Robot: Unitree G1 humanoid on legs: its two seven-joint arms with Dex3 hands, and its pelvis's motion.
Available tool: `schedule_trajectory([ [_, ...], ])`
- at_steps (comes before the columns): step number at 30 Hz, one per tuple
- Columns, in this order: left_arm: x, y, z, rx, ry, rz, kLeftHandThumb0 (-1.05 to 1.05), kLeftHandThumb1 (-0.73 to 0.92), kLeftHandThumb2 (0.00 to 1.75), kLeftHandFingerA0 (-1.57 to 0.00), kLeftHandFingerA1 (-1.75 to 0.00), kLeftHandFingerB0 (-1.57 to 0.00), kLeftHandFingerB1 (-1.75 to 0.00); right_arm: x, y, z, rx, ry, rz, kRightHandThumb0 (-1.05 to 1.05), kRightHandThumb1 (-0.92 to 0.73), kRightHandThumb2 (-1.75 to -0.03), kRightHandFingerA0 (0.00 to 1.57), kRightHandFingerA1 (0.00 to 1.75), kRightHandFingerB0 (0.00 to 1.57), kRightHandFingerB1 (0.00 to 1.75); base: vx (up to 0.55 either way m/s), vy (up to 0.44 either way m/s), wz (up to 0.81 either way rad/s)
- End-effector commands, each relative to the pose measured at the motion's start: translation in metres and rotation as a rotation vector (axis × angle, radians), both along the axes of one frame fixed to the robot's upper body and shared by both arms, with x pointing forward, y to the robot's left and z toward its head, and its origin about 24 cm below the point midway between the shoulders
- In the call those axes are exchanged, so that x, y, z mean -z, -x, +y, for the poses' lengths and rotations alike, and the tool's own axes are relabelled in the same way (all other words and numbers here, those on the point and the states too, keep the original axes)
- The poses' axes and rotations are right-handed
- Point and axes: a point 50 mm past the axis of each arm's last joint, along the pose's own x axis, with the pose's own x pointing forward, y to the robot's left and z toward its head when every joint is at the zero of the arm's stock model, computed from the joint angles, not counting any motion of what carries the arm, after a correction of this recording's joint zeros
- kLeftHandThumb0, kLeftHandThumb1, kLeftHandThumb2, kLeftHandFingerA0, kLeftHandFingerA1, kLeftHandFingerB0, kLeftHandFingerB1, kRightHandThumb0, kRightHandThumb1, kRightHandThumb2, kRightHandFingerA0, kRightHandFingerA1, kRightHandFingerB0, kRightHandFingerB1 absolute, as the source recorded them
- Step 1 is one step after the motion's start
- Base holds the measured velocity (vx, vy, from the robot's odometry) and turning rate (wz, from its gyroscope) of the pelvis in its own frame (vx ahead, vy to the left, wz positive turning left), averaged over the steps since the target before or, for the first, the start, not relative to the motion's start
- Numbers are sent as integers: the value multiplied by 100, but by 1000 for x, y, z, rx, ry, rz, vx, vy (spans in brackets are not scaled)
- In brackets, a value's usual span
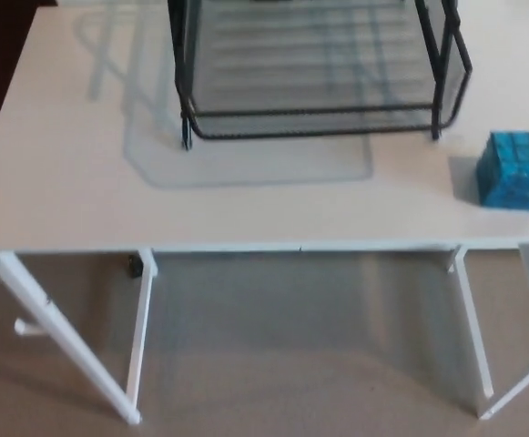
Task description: The robot walks towards a desk on which a file tray is kept in the middle and a cube is kept to its right. The robot lifts the cube using its right hand and places it on the file tray.
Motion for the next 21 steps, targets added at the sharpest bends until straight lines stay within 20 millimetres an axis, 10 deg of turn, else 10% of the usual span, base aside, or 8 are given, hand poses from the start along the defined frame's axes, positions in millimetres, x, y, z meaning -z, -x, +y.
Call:
schedule_trajectory([
  [1, 0, 0, 5, -20, -13, 9, -67, 71, 96, 0, -20, 0, -14, -2, -1, -1, -19, 7, 1, -78, -75, -63, 50, 37, 17, 28, 280, 237, 53],
  [3, -1, 2, 6, -6, -8, 1, -71, 74, 98, 0, -17, 0, -11, -4, -3, -2, 37, -48, -56, -73, -60, -84, 25, 42, 12, 37, 241, 101, -43],
  [7, 2, 1, 7, 0, -38, 26, -64, 71, 98, -1, -27, -2, -21, -3, -1, 0, -15, -3, -45, -73, -73, -62, 63, 41, 21, 29, 155, 82, 5],
  [8, 2, 1, 7, -1, -39, 23, -64, 71, 98, 0, -25, -3, -21, -3, -3, 0, -7, -9, -46, -79, -62, -88, 63, 53, 16, 39, 103, 26, 9],
  [11, 1, 4, 6, -53, -12, -5, -64, 69, 95, 0, -23, -2, -21, -2, -5, 1, 19, -16, -53, -75, -60, -88, 44, 49, 11, 38, 110, -6, 6],
  [12, 0, 5, 6, -46, -19, 0, -65, 70, 97, 0, -23, -2, -20, -2, -5, 1, -11, 8, -41, -74, -74, -63, 62, 41, 19, 29, 97, -58, 2],
  [21, -1, 14, 8, -66, -34, 6, -67, 70, 97, -1, -25, -4, -22, -5, -10, 1, 38, -68, -106, -72, -60, -85, 48, 49, 11, 37, 96, -150, -1],
])
